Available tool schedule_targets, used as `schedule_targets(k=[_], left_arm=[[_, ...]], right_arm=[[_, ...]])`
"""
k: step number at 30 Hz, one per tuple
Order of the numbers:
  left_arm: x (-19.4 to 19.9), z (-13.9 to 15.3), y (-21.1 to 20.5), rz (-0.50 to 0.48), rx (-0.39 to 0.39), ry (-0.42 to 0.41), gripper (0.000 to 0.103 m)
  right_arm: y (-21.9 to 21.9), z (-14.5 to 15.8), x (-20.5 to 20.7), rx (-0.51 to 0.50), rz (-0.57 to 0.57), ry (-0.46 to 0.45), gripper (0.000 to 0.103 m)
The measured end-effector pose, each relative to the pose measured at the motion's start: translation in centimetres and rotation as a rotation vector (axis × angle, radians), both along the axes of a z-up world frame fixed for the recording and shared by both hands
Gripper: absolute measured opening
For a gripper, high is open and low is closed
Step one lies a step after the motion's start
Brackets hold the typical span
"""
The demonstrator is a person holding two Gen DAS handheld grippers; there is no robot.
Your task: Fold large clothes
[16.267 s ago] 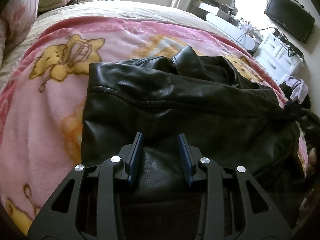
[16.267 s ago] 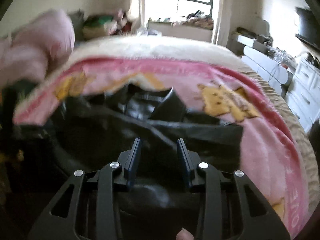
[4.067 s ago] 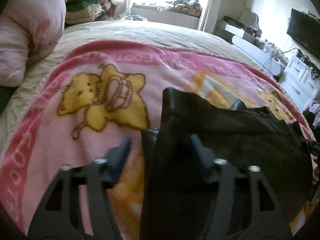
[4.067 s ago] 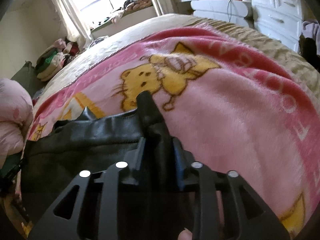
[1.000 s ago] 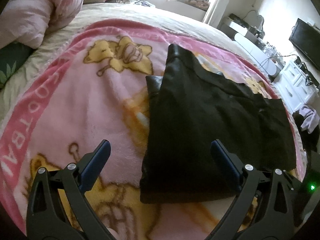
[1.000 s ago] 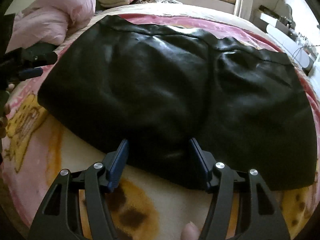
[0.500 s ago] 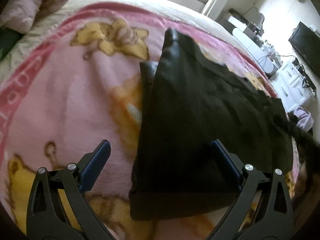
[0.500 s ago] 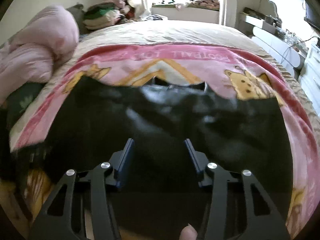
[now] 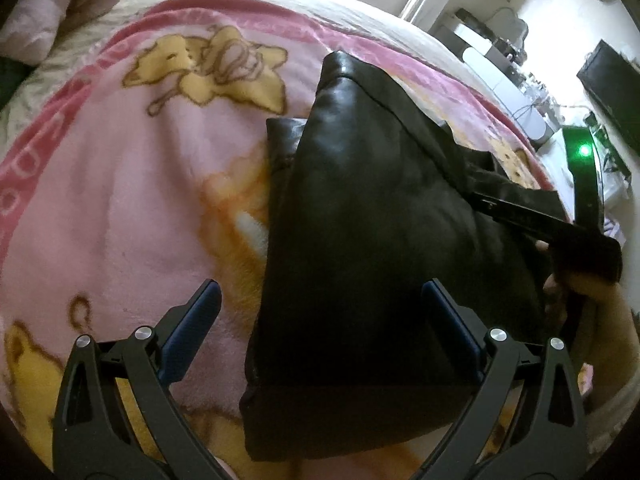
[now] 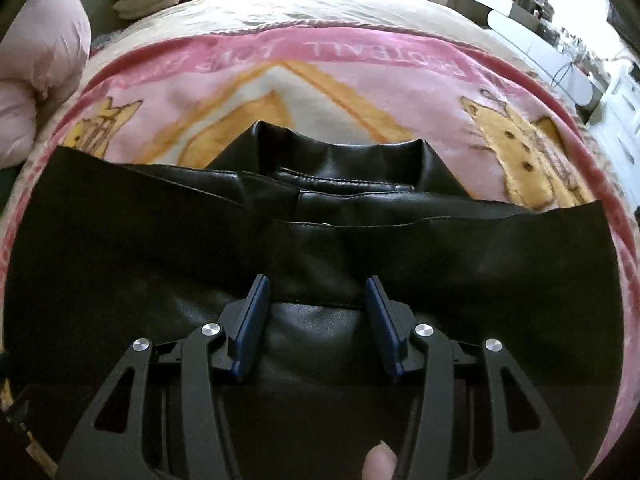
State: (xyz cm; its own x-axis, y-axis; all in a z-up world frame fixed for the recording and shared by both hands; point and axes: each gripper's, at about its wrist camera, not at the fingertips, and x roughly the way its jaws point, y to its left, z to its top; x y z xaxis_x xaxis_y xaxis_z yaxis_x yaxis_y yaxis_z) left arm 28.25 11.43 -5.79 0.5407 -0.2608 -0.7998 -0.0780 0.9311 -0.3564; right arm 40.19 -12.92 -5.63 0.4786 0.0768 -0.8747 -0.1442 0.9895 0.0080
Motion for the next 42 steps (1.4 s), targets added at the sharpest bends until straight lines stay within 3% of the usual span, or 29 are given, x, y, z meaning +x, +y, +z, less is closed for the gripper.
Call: schedule_targets(k=[4,8,11,14,16,18,20,21,22,24,30,34,36,38,41,42], left_arm=[[0.2,-0.4,0.3,-0.001,-0.035,0.014,0.094],[0.8,-0.4,0.2,-0.004,-0.036,0.010,0.094],[1.1,-0.5,0.2,-0.005,-0.049,0.005,0.094],[1.1,-0.5,0.2,-0.008,-0.055,-0.002,0.094],[1.2,-0.6,0.2,-0.008,-0.057,-0.002,0.094],[1.2,-0.4,0.2,-0.010,-0.052,-0.005,0.094],[1.3,-0.3,0.5,-0.013,-0.060,-0.005,0.094],[1.5,-0.2,0.6,-0.012,-0.063,-0.004,0.094],[1.6,0.0,0.8,-0.008,-0.061,-0.007,0.094],[1.7,0.4,1.3,0.004,-0.048,-0.021,0.094],[1.3,1.8,2.6,0.038,-0.032,-0.050,0.094],[1.3,2.3,3.3,0.048,-0.045,-0.059,0.094],[1.4,2.2,3.6,0.051,-0.066,-0.060,0.094],[1.5,2.1,3.5,0.042,-0.078,-0.056,0.094],[1.8,1.9,3.9,0.047,-0.100,-0.049,0.094],[1.9,1.7,4.1,0.052,-0.115,-0.040,0.094]], right_arm=[[-2.3,4.1,-2.6,0.157,0.022,-0.060,0.047],[-3.2,7.1,-9.6,0.151,0.131,-0.166,0.048],[-3.4,5.8,-13.3,0.129,0.164,-0.151,0.048],[-3.0,2.6,-14.8,0.051,0.173,-0.103,0.048],[-3.2,0.7,-14.8,0.071,0.160,-0.086,0.050],[-3.8,1.0,-14.8,0.120,0.136,-0.098,0.050],[-3.4,2.7,-16.2,0.134,0.181,-0.173,0.062],[-2.4,3.9,-17.4,0.127,0.240,-0.229,0.075],[-1.7,4.3,-18.0,0.118,0.274,-0.252,0.083],[1.0,4.9,-19.9,0.073,0.386,-0.308,0.087],[9.6,1.3,-22.8,-0.215,0.621,-0.396,0.089],[13.0,-1.5,-22.5,-0.372,0.665,-0.445,0.090],[13.8,-2.6,-21.7,-0.400,0.657,-0.448,0.089],[13.8,-3.1,-20.5,-0.390,0.640,-0.447,0.087],[13.6,-2.9,-19.9,-0.360,0.645,-0.457,0.075],[13.7,-2.7,-20.2,-0.357,0.651,-0.470,0.065]])
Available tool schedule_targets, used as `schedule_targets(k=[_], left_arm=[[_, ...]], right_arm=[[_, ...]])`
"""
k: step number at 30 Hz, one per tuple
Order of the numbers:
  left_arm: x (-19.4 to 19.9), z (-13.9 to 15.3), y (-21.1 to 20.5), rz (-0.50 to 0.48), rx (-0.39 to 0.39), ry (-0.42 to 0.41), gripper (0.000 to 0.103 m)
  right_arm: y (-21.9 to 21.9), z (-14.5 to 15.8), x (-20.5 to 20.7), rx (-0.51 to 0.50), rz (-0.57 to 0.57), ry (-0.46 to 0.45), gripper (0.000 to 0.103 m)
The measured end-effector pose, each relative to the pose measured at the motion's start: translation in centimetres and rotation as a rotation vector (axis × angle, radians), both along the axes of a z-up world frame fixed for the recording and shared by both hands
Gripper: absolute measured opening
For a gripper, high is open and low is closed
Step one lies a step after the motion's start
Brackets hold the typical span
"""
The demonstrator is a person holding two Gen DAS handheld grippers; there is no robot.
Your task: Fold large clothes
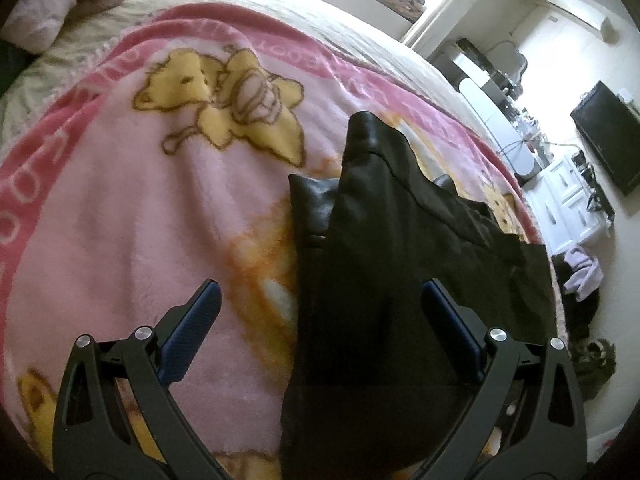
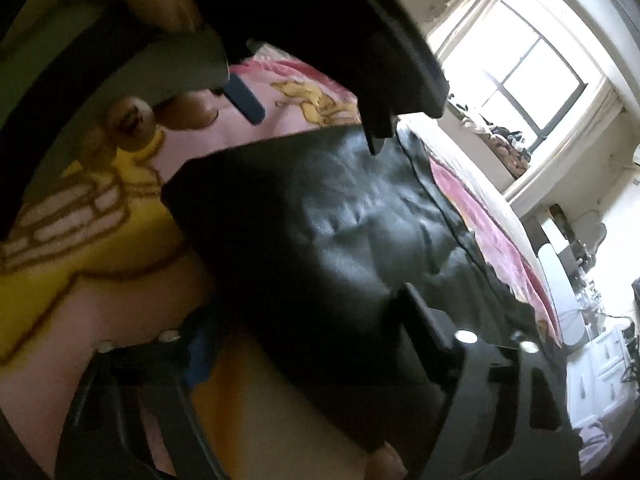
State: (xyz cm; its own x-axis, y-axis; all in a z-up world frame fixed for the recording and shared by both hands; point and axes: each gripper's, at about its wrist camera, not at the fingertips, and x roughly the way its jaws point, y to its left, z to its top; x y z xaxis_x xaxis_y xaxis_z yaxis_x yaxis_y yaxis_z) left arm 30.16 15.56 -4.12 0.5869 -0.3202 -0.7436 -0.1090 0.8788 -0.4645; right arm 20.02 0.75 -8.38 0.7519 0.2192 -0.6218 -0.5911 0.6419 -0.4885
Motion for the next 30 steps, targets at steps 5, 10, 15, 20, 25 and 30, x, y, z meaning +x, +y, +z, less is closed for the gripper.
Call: schedule_targets(k=[5,10,15,20,25,30], left_arm=[[0.4,-0.5,0.4,-0.013,-0.108,0.030,0.094],[0.4,0.3,-0.8,-0.082,-0.215,0.022,0.093],[-0.5,1.3,-2.5,-0.129,-0.298,0.010,0.061],[-2.0,5.3,-5.5,-0.155,-0.206,-0.077,0.051],[-3.0,10.2,-10.1,-0.199,-0.106,-0.162,0.050],[-3.3,13.3,-14.5,-0.252,-0.047,-0.214,0.050]], right_arm=[[-0.6,1.7,-1.2,0.035,0.019,-0.108,0.031],[-2.3,3.8,-1.1,0.094,0.004,-0.142,0.023],[-4.0,5.4,-1.9,0.167,-0.018,-0.149,0.021],[-6.1,7.2,-3.5,0.237,-0.046,-0.188,0.019],[-9.8,9.4,-4.7,0.329,-0.095,-0.244,0.018],[-14.2,11.2,-5.5,0.415,-0.164,-0.272,0.017]])
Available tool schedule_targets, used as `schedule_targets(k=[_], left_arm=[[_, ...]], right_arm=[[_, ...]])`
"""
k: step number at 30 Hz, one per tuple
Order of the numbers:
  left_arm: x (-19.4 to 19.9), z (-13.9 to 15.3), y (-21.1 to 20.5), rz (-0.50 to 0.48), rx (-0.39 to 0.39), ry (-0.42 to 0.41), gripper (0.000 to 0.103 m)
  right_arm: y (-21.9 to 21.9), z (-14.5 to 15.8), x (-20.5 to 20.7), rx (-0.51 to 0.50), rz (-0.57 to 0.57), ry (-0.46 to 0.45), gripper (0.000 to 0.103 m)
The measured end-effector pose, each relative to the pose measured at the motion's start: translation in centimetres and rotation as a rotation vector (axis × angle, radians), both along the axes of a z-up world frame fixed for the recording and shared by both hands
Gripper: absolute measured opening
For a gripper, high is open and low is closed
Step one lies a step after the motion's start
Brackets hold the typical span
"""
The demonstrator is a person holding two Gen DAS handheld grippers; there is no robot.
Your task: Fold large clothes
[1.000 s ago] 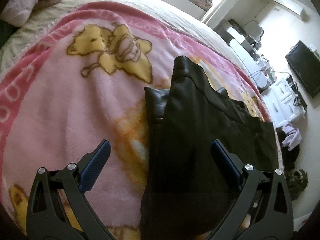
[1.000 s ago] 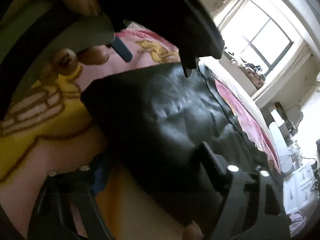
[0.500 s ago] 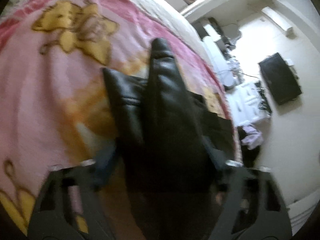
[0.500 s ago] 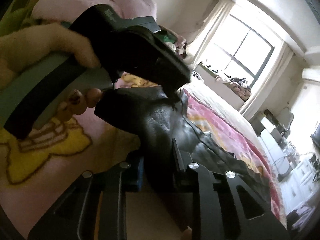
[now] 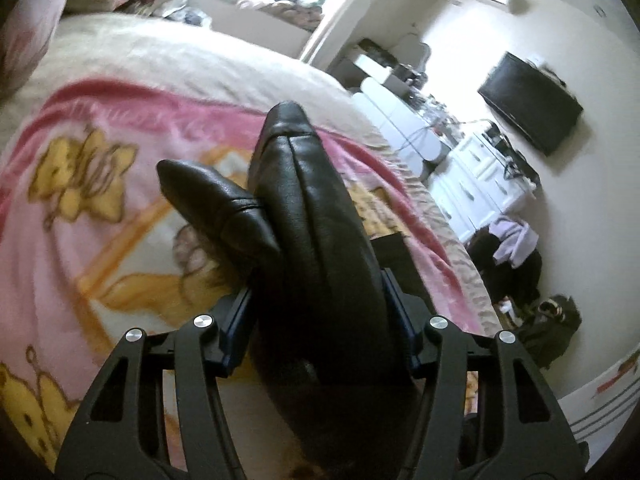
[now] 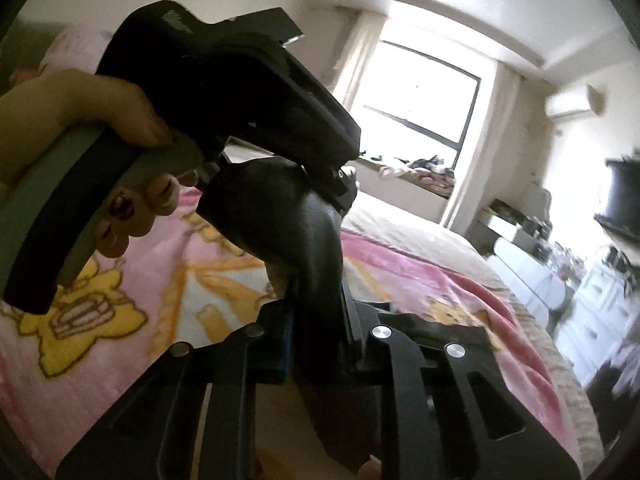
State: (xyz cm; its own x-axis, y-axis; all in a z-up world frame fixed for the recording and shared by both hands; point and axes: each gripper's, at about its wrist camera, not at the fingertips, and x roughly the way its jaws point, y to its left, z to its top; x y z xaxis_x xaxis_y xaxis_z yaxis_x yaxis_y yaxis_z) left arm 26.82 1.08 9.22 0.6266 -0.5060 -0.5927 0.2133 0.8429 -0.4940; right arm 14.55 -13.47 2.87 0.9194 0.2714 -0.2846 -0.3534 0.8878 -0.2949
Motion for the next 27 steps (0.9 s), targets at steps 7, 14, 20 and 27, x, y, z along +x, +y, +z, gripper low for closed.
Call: schedule_targets(k=[7,14,20,27], left_arm=[[0.0,2.4,-6.7,-0.064,0.064,-0.063,0.050],[0.9,3.0,-12.2,-0.124,0.120,-0.080,0.050],[2.1,2.0,-16.0,-0.164,0.154,-0.068,0.050],[3.5,-0.1,-19.1,-0.200,0.173,-0.013,0.050]], right_arm=[[-5.9,1.2,-0.6,0.135,-0.081,0.012,0.017],[-10.8,0.8,-0.2,0.249,-0.144,0.048,0.017],[-14.5,0.3,0.7,0.374,-0.165,0.141,0.017],[-17.7,-1.5,2.1,0.587,-0.162,0.309,0.017]])
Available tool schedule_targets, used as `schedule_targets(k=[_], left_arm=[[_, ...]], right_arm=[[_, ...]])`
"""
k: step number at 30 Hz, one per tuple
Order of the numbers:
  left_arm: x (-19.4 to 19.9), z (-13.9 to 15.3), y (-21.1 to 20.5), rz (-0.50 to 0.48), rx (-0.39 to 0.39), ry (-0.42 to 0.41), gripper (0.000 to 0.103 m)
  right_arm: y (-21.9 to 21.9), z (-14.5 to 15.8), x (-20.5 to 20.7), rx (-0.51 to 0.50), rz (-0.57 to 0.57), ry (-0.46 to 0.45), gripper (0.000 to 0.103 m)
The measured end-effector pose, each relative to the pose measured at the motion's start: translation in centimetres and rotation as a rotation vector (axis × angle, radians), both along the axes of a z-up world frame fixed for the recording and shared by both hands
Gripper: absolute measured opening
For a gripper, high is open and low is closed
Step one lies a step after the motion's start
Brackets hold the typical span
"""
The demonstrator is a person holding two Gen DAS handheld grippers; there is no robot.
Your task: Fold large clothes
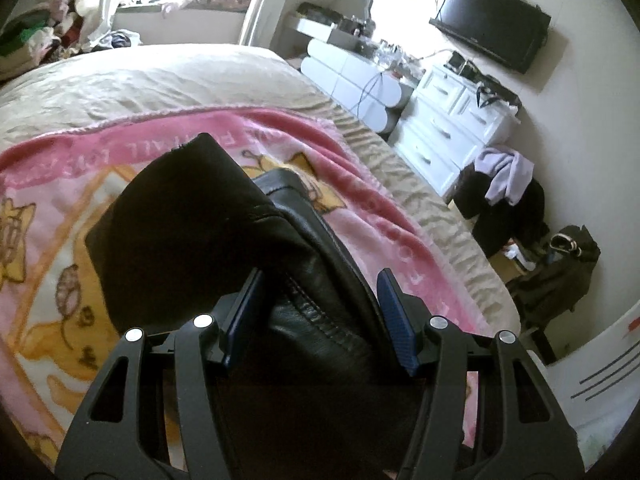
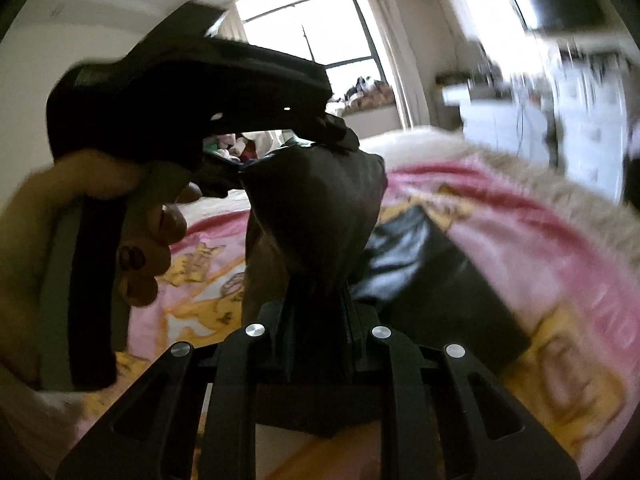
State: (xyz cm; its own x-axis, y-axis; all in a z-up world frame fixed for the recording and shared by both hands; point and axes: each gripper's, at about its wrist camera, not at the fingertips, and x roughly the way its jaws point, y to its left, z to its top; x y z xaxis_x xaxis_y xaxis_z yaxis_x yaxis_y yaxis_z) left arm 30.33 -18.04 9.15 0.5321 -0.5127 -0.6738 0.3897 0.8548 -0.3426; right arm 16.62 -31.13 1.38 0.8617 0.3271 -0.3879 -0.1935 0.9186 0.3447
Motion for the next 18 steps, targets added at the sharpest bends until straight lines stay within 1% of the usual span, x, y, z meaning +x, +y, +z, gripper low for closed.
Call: schedule_targets(k=[1,3,5,7,9,11,12,13,14,15,16,17,18], left_arm=[[0.2,-0.3,-0.3,-0.005,0.000,0.009,0.050],[0.7,-1.0,-1.0,-0.016,-0.013,0.037,0.050],[1.0,-1.4,-1.4,-0.025,-0.026,0.053,0.050],[1.0,-1.7,-1.5,-0.041,-0.056,0.068,0.050],[0.6,-1.5,-0.9,-0.044,-0.093,0.053,0.054],[0.0,-1.2,0.3,-0.023,-0.101,0.024,0.061],[-0.4,-1.3,1.3,0.003,-0.085,0.001,0.063],[-0.9,-1.8,2.4,0.041,-0.045,-0.020,0.067],[-1.1,-2.3,3.1,0.065,-0.020,-0.026,0.068],[-1.4,-3.5,4.3,0.101,0.021,-0.017,0.069],[-1.6,-4.6,5.1,0.121,0.043,0.002,0.069],[-1.6,-6.0,5.8,0.135,0.059,0.031,0.069],[-1.6,-7.7,6.3,0.140,0.069,0.076,0.069]], right_arm=[[-0.9,-0.6,0.4,0.065,0.004,0.032,0.017],[-2.3,-1.4,0.9,0.164,0.003,0.081,0.017],[-3.7,-2.3,1.2,0.255,-0.005,0.123,0.017],[-5.0,-3.2,1.3,0.332,-0.018,0.156,0.017],[-6.2,-4.1,1.5,0.395,-0.038,0.198,0.017],[-7.0,-5.0,1.7,0.449,-0.051,0.249,0.017],[-7.4,-5.7,1.7,0.489,-0.056,0.279,0.017],[-7.7,-6.5,1.5,0.540,-0.059,0.308,0.017],[-8.0,-7.1,1.5,0.583,-0.057,0.329,0.017],[-8.3,-7.9,1.6,0.651,-0.054,0.362,0.018],[-8.5,-8.7,1.6,0.709,-0.049,0.388,0.021],[-8.6,-9.0,1.7,0.741,-0.042,0.404,0.022],[-8.7,-9.1,1.8,0.744,-0.040,0.414,0.030]])
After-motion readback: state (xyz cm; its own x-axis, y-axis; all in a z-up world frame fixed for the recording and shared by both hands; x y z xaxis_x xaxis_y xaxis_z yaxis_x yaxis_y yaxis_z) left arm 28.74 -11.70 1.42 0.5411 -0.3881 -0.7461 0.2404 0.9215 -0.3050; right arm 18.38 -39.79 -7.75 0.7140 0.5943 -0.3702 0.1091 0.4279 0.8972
